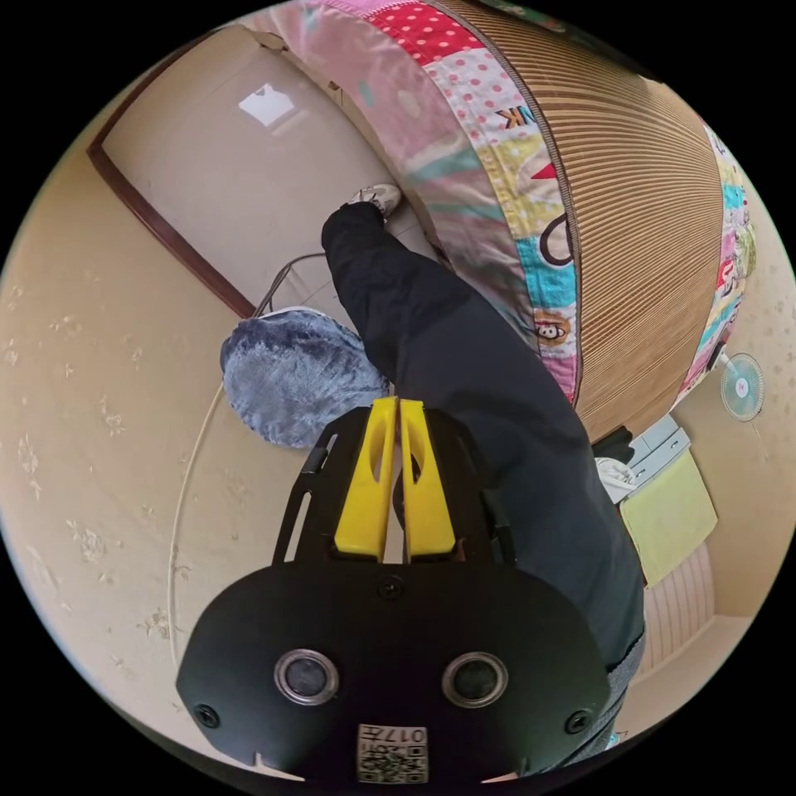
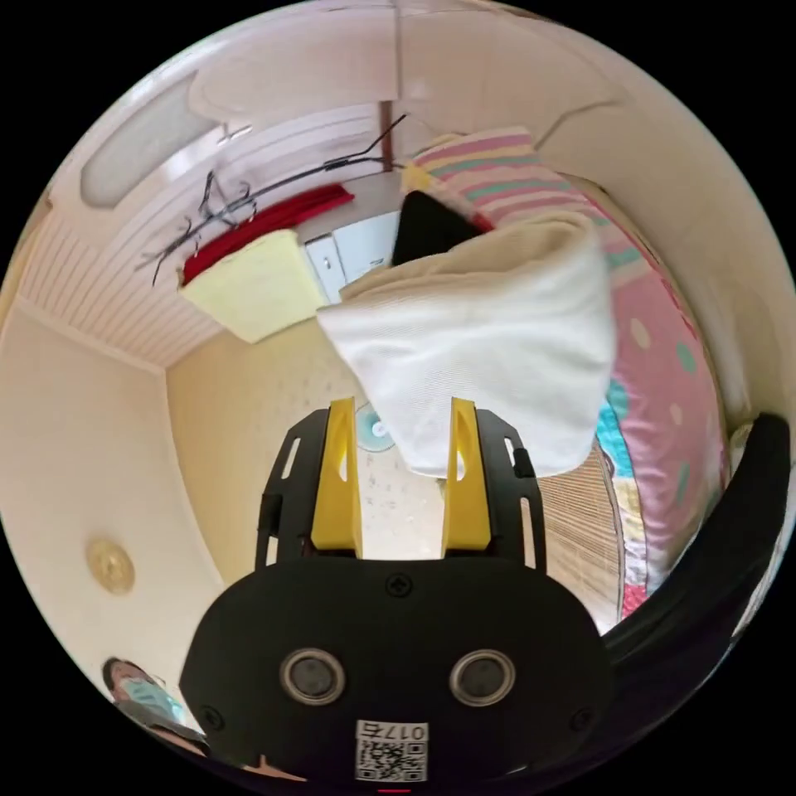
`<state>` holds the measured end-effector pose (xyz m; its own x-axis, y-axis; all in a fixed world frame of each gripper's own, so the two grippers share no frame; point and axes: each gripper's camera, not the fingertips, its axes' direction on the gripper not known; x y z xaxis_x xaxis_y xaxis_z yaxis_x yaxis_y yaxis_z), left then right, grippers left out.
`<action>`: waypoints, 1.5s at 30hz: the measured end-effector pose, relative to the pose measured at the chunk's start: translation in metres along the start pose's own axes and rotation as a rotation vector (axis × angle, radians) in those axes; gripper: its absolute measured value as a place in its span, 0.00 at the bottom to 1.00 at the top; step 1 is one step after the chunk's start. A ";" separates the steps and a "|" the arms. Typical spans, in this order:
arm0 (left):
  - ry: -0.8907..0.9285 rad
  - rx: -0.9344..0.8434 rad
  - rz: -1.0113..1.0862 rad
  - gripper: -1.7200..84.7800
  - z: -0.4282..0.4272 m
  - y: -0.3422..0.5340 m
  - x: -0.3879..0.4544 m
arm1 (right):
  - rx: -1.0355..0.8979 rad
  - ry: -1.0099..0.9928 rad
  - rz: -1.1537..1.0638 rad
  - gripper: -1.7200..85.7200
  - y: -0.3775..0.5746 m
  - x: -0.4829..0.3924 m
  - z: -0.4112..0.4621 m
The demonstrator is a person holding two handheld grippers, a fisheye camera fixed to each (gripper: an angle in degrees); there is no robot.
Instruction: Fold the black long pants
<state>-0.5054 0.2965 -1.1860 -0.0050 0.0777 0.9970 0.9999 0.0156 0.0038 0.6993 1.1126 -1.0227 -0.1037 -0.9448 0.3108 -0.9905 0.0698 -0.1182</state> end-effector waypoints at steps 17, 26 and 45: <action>-0.080 0.044 -0.009 0.01 -0.044 0.047 -0.026 | -0.344 0.891 -0.699 0.30 0.006 -0.092 0.189; -0.114 0.081 -0.032 0.01 -0.094 0.059 -0.028 | -0.488 0.931 -0.621 0.17 -0.006 -0.072 0.259; -0.157 0.089 0.032 0.01 -0.149 0.095 0.010 | -0.217 1.058 -0.733 0.18 0.024 -0.133 0.423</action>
<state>-0.4078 0.1499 -1.1645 0.0177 0.2337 0.9721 0.9943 0.0980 -0.0417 0.7274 1.1042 -1.4661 0.5417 -0.0839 0.8363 -0.8304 -0.2075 0.5171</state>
